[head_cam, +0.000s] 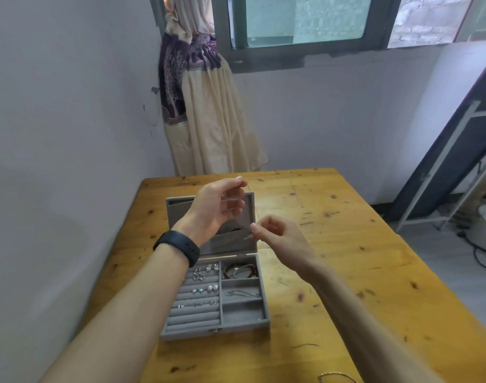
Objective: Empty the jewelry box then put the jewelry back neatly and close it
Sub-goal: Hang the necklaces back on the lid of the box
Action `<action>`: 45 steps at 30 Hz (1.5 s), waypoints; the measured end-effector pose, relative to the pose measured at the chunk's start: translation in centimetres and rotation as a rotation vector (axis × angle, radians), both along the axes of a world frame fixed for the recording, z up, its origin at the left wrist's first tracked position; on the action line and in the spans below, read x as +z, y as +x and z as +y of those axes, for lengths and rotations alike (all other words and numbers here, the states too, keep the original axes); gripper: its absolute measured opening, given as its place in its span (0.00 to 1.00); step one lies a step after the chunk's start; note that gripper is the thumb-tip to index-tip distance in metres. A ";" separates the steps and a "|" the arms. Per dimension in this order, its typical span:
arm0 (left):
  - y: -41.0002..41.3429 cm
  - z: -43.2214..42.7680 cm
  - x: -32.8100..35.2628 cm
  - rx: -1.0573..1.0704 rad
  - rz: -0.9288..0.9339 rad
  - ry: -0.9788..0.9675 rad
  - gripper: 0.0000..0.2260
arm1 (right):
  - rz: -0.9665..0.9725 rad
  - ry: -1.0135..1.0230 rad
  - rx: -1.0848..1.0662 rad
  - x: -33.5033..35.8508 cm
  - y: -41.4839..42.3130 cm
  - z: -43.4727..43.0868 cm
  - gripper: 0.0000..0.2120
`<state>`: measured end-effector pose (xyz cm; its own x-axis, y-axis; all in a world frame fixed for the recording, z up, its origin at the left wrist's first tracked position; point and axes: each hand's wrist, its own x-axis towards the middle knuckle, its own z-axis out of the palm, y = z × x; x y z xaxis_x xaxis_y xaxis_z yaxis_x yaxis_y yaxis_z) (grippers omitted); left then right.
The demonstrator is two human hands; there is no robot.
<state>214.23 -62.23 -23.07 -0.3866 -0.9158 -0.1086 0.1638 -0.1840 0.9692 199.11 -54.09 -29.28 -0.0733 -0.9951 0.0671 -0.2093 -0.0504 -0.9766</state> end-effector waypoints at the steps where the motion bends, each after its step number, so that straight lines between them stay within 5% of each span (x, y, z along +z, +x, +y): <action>1: 0.1 0.2 -0.1 0.022 0.029 0.024 0.06 | 0.022 0.012 0.001 -0.8 0.2 0.6 0.12; 10: 0.3 3.4 -3.6 0.040 0.068 0.179 0.06 | -0.345 0.090 -0.219 -4.2 1.0 5.0 0.09; 15: 0.8 4.4 -4.2 0.042 0.094 0.235 0.07 | -0.609 0.195 -0.150 -5.5 0.8 6.5 0.05; 23: 2.7 3.9 -4.2 0.104 0.062 0.234 0.06 | -0.671 0.244 -0.104 -6.1 0.2 8.3 0.08; 30: 3.6 4.2 -4.4 0.153 0.124 0.288 0.05 | -0.485 0.181 -0.068 -6.4 0.4 10.1 0.09; 39: 3.8 4.4 -5.0 0.030 -0.023 0.242 0.12 | -0.280 0.178 -0.075 -6.7 0.3 10.0 0.13; 45: 4.2 4.4 -3.9 0.023 0.000 0.224 0.06 | -0.544 0.251 -0.021 -6.3 0.8 9.3 0.14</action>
